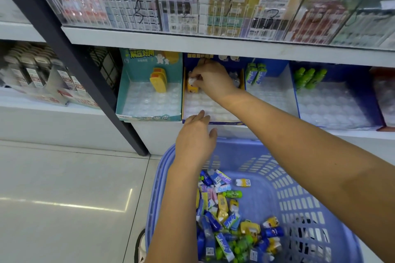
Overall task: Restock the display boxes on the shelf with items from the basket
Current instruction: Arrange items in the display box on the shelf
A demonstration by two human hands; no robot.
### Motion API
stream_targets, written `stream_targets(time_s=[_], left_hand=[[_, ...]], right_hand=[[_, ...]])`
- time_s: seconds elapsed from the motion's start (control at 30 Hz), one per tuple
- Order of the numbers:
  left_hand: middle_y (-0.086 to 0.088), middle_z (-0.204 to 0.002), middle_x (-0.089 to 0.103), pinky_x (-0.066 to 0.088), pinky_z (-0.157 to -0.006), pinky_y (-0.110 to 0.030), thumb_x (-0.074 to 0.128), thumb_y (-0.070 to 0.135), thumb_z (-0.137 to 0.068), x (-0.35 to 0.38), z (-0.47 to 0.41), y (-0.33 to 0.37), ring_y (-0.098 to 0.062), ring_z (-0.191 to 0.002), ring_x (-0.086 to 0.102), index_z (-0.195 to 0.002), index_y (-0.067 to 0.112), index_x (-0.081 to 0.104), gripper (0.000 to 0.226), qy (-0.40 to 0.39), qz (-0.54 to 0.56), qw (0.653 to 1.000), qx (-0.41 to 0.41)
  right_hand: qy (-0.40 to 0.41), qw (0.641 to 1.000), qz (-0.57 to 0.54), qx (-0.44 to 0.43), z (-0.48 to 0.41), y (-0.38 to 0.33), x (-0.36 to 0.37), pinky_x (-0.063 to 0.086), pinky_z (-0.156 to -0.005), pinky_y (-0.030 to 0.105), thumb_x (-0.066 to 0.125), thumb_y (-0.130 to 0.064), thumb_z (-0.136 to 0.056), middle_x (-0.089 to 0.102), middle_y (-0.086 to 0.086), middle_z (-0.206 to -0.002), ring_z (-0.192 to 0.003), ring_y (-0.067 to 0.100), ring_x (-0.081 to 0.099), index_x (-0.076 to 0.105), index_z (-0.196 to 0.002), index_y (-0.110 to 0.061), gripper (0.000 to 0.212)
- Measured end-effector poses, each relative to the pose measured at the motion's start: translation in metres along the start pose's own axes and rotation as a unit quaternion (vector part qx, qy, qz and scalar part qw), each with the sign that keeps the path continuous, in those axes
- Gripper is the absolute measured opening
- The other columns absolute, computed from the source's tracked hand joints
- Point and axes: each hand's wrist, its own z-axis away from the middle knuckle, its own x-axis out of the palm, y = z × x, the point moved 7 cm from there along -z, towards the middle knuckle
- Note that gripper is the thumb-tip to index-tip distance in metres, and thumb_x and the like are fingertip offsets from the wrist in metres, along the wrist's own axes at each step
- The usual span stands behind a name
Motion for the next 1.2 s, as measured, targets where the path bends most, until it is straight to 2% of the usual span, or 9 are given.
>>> stream_targets(time_s=[0.13,0.23,0.37,0.5,0.6,0.77,0.9,1.07,1.2], left_hand=[[-0.003,-0.141,0.050,0.032,-0.102,-0.021,0.051,0.023,-0.096,-0.012,0.012,0.002,-0.017,-0.130,0.043,-0.131,0.011,0.055,0.037,0.092,0.089,0.992,0.012],[0.002,-0.098,0.066,0.039,-0.074,-0.013,0.053,0.021,-0.094,-0.025,0.027,0.005,-0.010,-0.088,0.058,-0.105,0.014,0.066,0.018,0.199,0.152,0.968,0.030],[-0.007,-0.077,0.066,0.047,-0.065,-0.035,0.054,0.018,-0.091,0.036,0.021,-0.006,-0.025,-0.073,0.061,-0.090,0.007,0.064,0.015,0.024,0.101,0.994,-0.037],[-0.022,-0.091,0.067,0.048,-0.072,-0.039,0.051,0.012,-0.088,0.137,0.046,-0.014,-0.033,-0.088,0.063,-0.089,-0.001,0.066,0.020,-0.211,0.028,0.974,-0.076],[-0.020,-0.105,0.064,0.048,-0.080,-0.037,0.052,0.016,-0.089,0.197,0.072,-0.022,-0.033,-0.101,0.060,-0.099,0.000,0.065,0.023,-0.297,0.014,0.947,-0.120],[-0.020,-0.115,0.062,0.044,-0.088,-0.038,0.046,0.020,-0.096,0.248,0.093,-0.035,-0.033,-0.108,0.057,-0.103,-0.002,0.061,0.029,-0.333,-0.008,0.928,-0.168],[-0.018,-0.106,0.065,0.046,-0.078,-0.038,0.048,0.030,-0.096,0.258,0.095,-0.044,-0.032,-0.100,0.060,-0.103,0.001,0.063,0.033,-0.316,-0.002,0.929,-0.191],[-0.013,-0.088,0.066,0.045,-0.072,-0.034,0.056,0.026,-0.090,0.267,0.093,-0.055,-0.031,-0.095,0.063,-0.085,0.005,0.062,0.023,-0.307,0.047,0.919,-0.243],[-0.005,-0.063,0.046,0.045,-0.072,-0.035,0.057,0.022,-0.088,0.266,0.085,-0.063,-0.024,-0.074,0.054,-0.058,0.011,0.043,0.034,-0.344,0.041,0.904,-0.251]], right_hand=[[-0.049,0.999,0.009,0.010,0.006,-0.005,-0.005,0.039,-0.093,0.028,0.054,-0.016,-0.093,0.048,0.014,-0.131,-0.119,0.029,0.048,0.054,-0.130,-0.012,0.037],[0.027,0.999,-0.045,-0.011,0.061,-0.003,-0.018,0.046,-0.084,0.032,0.059,-0.024,-0.090,0.058,0.009,-0.113,-0.096,0.022,0.055,0.057,-0.123,-0.015,0.035],[-0.038,0.988,-0.130,0.076,0.145,0.046,0.020,0.038,-0.058,0.013,0.067,-0.029,-0.083,0.058,-0.008,-0.066,-0.067,0.013,0.053,0.068,-0.084,-0.015,0.014],[-0.329,0.925,-0.010,0.190,0.214,0.111,0.125,0.045,-0.077,0.028,0.060,-0.025,-0.088,0.067,0.014,-0.107,-0.102,0.029,0.062,0.069,-0.095,-0.008,0.020],[-0.327,0.919,0.003,0.221,0.248,0.144,0.170,0.043,-0.092,0.029,0.056,-0.020,-0.092,0.057,0.015,-0.129,-0.121,0.028,0.053,0.063,-0.113,-0.013,0.023],[-0.328,0.920,-0.045,0.210,0.274,0.165,0.222,0.027,-0.111,0.037,0.039,-0.003,-0.095,0.034,0.014,-0.148,-0.136,0.031,0.033,0.037,-0.143,-0.013,0.049],[-0.345,0.929,0.035,0.132,0.279,0.166,0.256,0.015,-0.117,0.038,0.038,-0.012,-0.099,0.010,0.007,-0.159,-0.144,0.031,0.013,0.025,-0.148,-0.027,0.053],[-0.333,0.922,0.107,0.165,0.288,0.180,0.266,0.037,-0.098,0.043,0.042,-0.010,-0.093,0.028,0.019,-0.145,-0.129,0.034,0.036,0.034,-0.137,-0.014,0.044],[-0.301,0.914,-0.026,0.270,0.290,0.189,0.253,0.045,-0.081,0.035,0.047,-0.009,-0.092,0.045,0.019,-0.129,-0.110,0.035,0.051,0.045,-0.123,-0.014,0.031]])
